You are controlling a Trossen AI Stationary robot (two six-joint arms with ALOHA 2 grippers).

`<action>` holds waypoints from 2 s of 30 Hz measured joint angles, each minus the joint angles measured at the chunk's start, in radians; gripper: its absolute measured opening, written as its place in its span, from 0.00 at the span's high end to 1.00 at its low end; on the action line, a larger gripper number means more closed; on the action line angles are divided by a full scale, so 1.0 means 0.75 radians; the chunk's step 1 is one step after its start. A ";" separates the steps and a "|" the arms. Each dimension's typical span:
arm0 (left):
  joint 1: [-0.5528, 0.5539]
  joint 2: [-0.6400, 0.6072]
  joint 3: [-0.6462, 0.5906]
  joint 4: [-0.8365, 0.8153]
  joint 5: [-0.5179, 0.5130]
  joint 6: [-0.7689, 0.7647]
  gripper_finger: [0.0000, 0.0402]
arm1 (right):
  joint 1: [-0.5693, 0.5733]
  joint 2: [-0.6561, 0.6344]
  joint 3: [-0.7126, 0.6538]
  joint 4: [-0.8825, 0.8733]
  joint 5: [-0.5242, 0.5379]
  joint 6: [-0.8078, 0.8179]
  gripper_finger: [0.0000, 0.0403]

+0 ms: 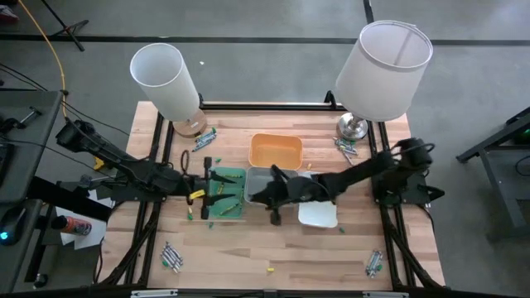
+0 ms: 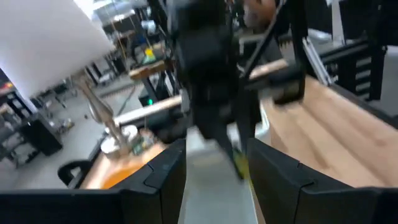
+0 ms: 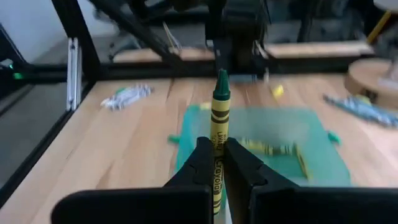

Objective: Sort crayons
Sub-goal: Put the green crayon into the green bin, then put the blue crayon into the white bin

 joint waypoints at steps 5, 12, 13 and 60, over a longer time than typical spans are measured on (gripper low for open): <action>-0.091 -0.157 0.031 0.009 -0.079 -0.043 0.61 | -0.095 0.201 0.012 0.424 -0.143 -0.077 0.99; -0.142 -0.276 0.030 -0.080 -0.085 -0.117 0.61 | -0.160 0.467 0.213 0.533 -0.201 -0.079 0.99; -0.143 -0.280 0.028 -0.098 -0.094 -0.117 0.61 | -0.163 0.499 0.250 0.534 -0.202 -0.081 0.99; -0.142 -0.277 0.026 -0.225 -0.221 -0.173 0.61 | -0.149 0.594 0.499 0.213 0.022 -0.194 0.55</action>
